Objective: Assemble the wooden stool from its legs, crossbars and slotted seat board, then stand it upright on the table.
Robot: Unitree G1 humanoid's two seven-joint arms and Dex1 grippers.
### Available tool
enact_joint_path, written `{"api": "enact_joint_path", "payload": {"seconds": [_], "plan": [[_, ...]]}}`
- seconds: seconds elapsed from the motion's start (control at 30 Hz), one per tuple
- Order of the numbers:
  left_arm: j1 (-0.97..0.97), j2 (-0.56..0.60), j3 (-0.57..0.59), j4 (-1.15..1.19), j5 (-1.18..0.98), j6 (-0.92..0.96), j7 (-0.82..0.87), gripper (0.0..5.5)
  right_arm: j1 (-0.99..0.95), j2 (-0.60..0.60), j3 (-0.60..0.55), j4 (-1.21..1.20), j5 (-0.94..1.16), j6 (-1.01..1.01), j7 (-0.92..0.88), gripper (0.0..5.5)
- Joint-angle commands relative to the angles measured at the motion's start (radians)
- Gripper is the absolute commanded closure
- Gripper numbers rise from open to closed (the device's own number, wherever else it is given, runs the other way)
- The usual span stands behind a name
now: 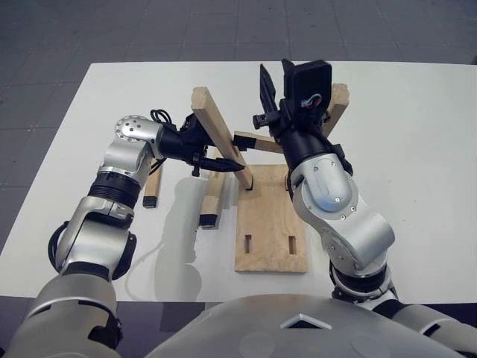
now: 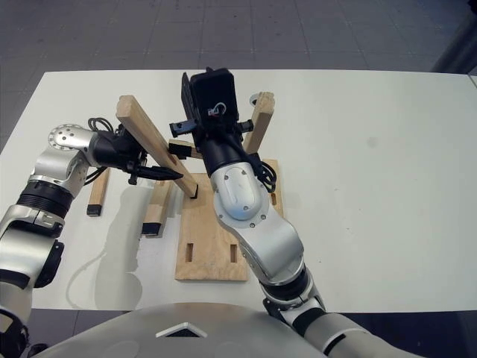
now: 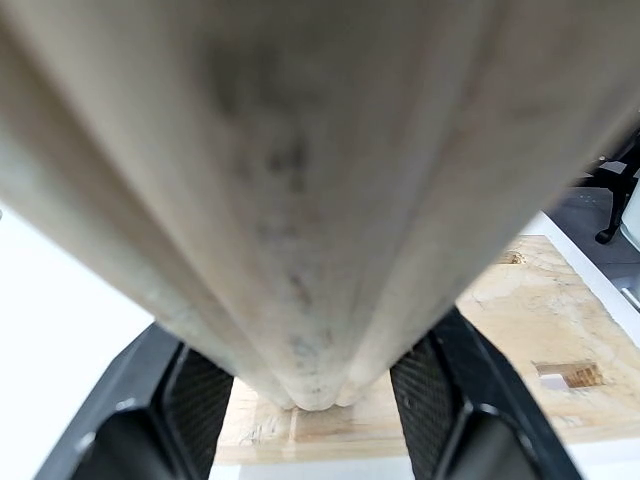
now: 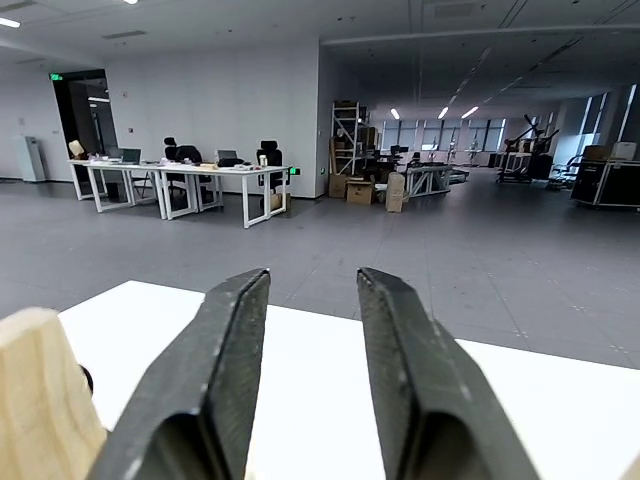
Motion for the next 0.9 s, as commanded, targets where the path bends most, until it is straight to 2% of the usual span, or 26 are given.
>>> {"api": "enact_joint_path", "payload": {"seconds": [0.03,0.2,0.37,0.6,0.9], "plan": [[0.257,0.000,-0.184,0.076,0.257,0.068,0.014,3.45,0.058,0.098,0.005,0.050,-0.020,0.027,-0.030,4.16],[0.267,0.002,-0.186,0.063,0.254,0.075,0.018,3.45,0.255,0.029,0.088,0.232,-0.028,-0.051,-0.030,4.16],[0.272,-0.002,-0.192,0.055,0.255,0.082,0.029,3.45,0.334,0.010,0.153,0.252,-0.040,-0.077,-0.025,4.16],[0.234,-0.051,-0.189,0.147,0.295,0.082,0.142,3.45,0.363,0.011,0.168,0.255,-0.057,-0.090,-0.015,4.16],[0.231,-0.056,-0.221,0.175,0.270,0.194,0.043,3.45,0.313,0.019,0.200,0.164,-0.064,-0.075,-0.001,4.16]]}}
